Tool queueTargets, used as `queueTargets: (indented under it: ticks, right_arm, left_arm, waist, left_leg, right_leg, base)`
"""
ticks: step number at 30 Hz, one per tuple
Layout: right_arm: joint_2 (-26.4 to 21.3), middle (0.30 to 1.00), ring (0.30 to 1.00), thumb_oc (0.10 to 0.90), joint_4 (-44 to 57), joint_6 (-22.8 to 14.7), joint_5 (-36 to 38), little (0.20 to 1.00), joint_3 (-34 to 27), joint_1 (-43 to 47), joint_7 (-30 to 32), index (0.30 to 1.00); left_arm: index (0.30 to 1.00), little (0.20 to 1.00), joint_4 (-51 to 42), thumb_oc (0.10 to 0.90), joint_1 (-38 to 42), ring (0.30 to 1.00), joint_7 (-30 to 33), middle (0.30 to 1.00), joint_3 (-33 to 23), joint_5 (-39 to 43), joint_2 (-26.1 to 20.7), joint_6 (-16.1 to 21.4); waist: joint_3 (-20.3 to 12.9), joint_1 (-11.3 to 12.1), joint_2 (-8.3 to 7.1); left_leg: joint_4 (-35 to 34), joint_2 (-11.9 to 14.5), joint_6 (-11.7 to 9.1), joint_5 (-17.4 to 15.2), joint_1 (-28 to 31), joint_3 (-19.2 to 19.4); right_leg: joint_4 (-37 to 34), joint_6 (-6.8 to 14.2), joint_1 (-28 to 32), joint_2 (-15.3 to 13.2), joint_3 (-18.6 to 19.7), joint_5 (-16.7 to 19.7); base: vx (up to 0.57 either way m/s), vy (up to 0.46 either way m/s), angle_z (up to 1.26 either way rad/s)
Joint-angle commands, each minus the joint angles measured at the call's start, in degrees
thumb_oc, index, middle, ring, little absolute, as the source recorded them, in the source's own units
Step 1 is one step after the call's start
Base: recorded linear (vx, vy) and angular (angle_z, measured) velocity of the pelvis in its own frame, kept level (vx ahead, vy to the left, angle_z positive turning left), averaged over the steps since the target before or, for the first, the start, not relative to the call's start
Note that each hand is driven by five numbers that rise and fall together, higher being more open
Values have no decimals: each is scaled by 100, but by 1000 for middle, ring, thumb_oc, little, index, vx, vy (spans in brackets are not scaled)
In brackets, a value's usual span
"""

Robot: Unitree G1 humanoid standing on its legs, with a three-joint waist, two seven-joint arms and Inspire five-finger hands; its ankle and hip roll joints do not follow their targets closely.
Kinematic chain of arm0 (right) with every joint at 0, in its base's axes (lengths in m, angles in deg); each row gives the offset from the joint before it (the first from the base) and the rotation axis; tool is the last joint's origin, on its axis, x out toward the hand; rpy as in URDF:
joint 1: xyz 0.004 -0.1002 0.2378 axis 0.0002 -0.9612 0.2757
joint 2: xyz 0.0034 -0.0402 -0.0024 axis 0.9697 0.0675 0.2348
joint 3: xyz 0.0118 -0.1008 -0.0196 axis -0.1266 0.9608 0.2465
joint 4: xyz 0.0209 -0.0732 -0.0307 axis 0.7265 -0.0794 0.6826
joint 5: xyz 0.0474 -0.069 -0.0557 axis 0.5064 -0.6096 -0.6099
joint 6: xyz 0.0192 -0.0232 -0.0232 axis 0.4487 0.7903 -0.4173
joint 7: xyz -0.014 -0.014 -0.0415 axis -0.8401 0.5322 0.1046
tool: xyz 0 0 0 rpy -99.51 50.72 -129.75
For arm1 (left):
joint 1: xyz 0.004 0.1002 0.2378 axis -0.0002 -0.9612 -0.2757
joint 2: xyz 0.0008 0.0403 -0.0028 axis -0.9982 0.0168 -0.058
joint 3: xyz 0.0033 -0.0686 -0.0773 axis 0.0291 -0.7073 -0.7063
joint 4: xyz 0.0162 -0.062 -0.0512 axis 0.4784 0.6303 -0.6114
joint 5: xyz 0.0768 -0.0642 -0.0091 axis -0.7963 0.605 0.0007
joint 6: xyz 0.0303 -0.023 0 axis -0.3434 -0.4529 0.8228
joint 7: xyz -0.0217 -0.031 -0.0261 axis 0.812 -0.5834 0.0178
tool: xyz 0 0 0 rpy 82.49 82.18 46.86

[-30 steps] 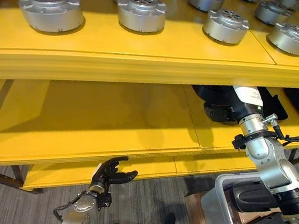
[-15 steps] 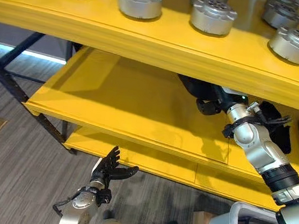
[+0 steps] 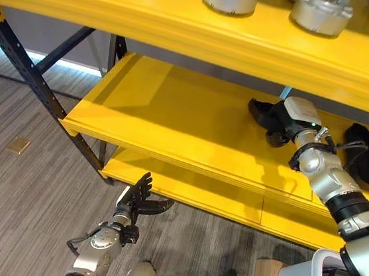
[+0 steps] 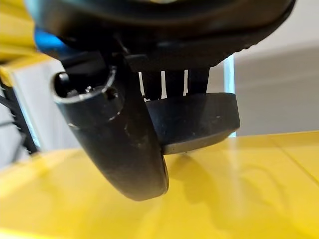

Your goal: Move parts from the plastic box to the shelf.

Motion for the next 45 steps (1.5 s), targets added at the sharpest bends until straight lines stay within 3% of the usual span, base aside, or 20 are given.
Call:
queueTargets:
  ticks: [1,9,23,45]
  right_arm:
    - [-116,300,300,400,-263,-60,26,300,-58,1290,702,300]
    - [-63,300,300,400,-1808,33,-126,300,396,1709,619,300]
    - [-8,300,300,400,-2320,78,-83,300,375,1743,625,300]
    - [-291,300,300,400,-2667,160,-82,300,265,1822,696,300]
  left_arm:
    - [1000,1000,-646,900,287,1000,-105,1000,201,181,-281,645]
    - [1000,1000,-826,900,303,1000,-134,1000,208,343,-389,705]
    - [1000,1000,-827,900,411,1000,-98,1000,340,364,-384,726]
    - [1000,1000,-882,900,356,1000,-141,1000,290,401,-459,723]
  waist:
    - [-251,114,-50]
    - [0,282,237]
    - [246,345,541]
    - [365,394,720]
  left_leg:
    - [6,207,-130,63,-48,-240]
    - [357,211,-146,-10,-483,-427]
    - [548,158,-129,-12,-831,-550]
    - [596,51,-116,30,-1061,-689]
  right_leg:
    - [405,208,246,-135,511,-408]
    - [882,182,-191,-181,525,-615]
    - [1225,158,-594,-265,531,-698]
    - [1393,175,-814,-371,507,-653]
  base:
    - [-24,7,5]
    - [-27,-1,6]
    - [-4,-3,1]
    - [-6,-2,2]
